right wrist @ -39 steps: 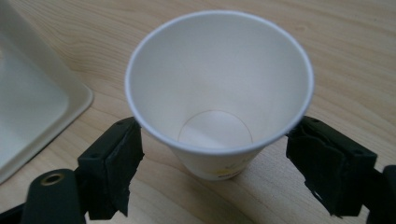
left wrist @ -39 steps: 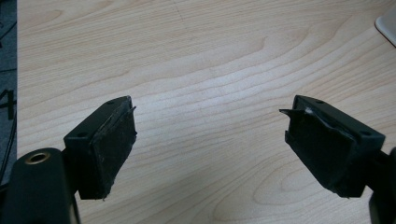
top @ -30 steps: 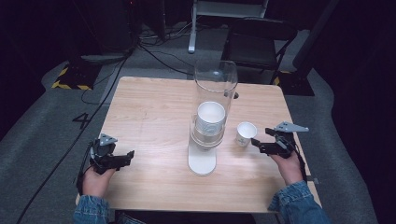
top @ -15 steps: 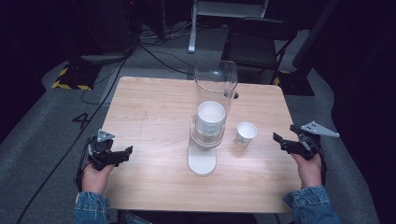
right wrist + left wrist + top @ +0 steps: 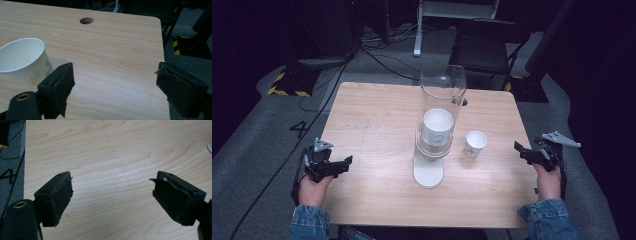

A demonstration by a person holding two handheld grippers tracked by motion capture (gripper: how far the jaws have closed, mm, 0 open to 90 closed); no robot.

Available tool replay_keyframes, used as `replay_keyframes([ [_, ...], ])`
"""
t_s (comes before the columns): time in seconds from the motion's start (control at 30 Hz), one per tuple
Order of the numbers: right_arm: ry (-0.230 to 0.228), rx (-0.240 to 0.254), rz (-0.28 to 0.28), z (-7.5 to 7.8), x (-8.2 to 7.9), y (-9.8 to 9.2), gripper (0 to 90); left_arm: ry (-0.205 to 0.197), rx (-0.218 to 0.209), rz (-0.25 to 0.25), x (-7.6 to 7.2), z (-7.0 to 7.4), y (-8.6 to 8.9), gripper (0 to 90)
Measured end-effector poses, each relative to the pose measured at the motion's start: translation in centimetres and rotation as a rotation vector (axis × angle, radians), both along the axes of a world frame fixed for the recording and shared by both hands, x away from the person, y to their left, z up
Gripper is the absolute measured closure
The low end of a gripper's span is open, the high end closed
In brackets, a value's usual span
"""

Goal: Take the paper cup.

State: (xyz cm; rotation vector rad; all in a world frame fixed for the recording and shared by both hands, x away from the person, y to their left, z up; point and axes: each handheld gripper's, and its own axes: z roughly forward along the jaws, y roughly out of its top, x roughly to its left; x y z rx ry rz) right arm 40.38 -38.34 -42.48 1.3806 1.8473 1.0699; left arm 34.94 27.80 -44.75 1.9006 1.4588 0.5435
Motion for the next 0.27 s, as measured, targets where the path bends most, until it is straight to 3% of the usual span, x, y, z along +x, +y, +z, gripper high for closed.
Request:
replay_keyframes([
  [0.27,0.021,-0.033,0.009,-0.96,0.56,0.67,15.1,-0.007,-0.006,0.025,0.02,-0.19,0.06,16.1],
])
